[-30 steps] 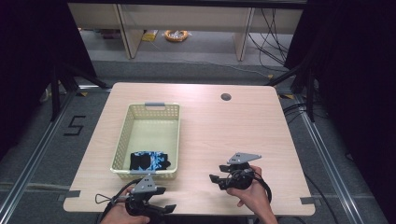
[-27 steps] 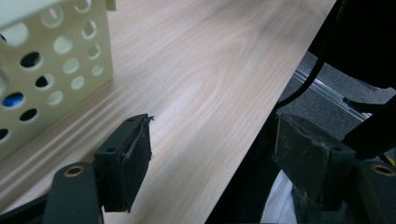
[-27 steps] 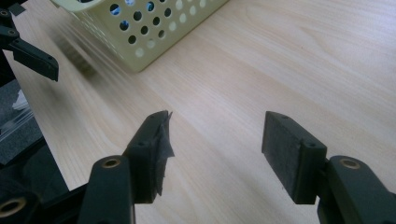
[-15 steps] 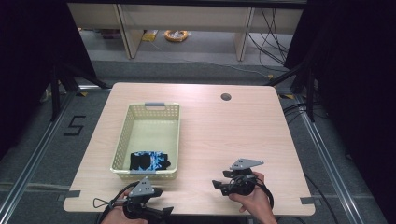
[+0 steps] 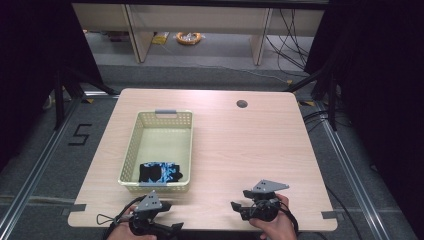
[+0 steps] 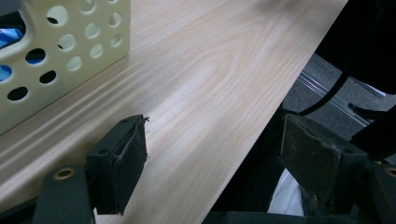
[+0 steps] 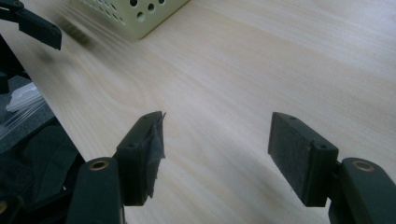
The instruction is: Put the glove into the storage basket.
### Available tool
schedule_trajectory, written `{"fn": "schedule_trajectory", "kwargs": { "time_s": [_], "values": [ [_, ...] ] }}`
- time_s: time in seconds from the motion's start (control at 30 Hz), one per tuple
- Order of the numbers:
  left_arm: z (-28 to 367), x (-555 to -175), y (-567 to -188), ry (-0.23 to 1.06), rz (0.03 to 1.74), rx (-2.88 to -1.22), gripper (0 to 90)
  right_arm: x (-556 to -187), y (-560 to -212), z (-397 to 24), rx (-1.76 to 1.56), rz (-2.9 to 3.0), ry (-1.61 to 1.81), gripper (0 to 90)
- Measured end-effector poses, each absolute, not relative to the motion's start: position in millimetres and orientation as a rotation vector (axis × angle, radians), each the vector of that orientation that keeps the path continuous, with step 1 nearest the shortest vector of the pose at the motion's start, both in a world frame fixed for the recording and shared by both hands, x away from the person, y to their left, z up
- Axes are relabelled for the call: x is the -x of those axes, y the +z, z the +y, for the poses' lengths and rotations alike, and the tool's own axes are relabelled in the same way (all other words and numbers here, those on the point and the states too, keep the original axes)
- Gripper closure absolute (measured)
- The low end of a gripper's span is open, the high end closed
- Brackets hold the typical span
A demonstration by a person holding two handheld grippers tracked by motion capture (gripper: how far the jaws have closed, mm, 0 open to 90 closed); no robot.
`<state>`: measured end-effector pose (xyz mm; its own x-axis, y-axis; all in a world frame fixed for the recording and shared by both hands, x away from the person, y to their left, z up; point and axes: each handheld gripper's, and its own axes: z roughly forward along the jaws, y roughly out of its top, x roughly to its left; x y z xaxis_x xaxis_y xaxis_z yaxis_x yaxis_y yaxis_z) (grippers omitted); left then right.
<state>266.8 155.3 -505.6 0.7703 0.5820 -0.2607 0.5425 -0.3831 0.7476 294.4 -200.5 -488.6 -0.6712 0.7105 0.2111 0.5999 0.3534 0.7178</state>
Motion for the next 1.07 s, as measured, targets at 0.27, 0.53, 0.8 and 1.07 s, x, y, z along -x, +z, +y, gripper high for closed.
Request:
{"fn": "schedule_trajectory", "kwargs": {
  "time_s": [0.27, 0.53, 0.8, 1.07],
  "values": [
    [157, -265, -505, 0.060, 0.839, -2.050, 22.3, -281, -491, -203, -1.205, 2.481, 1.207, 36.1],
    [157, -265, -505, 0.061, 0.838, -2.051, 22.3, -276, -493, -204, -1.218, 2.480, 1.185, 35.1],
    [156, -265, -505, 0.055, 0.869, -2.034, 22.4, -277, -494, -204, -1.205, 2.475, 1.180, 34.8],
    [159, -267, -505, 0.075, 0.840, -2.073, 22.5, -278, -494, -204, -1.194, 2.470, 1.200, 34.7]
  ]
}}
